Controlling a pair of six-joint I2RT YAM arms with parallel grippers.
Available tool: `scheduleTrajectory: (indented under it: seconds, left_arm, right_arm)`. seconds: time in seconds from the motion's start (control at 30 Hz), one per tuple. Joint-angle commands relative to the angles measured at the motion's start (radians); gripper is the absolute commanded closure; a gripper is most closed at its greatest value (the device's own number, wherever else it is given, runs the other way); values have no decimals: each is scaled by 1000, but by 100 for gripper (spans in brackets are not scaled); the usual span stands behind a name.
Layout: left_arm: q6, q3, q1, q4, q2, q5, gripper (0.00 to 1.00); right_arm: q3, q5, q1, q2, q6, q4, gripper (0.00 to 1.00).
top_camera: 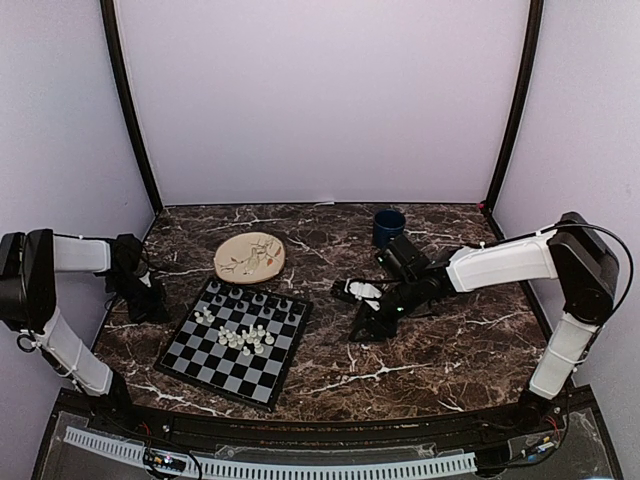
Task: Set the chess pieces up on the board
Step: Move the chessboard to the center of the board.
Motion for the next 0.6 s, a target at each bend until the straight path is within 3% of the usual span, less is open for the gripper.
scheduleTrajectory:
  seconds: [0.0,0.57]
  left_arm:
    - [-6,-26,-46,-57,0,37,100]
    - [-86,-74,-281,-77,-69,38,100]
  right_arm:
    - [33,14,7,0,-23,-3,58]
    - [15,10,-114,-77,-43,-9,58]
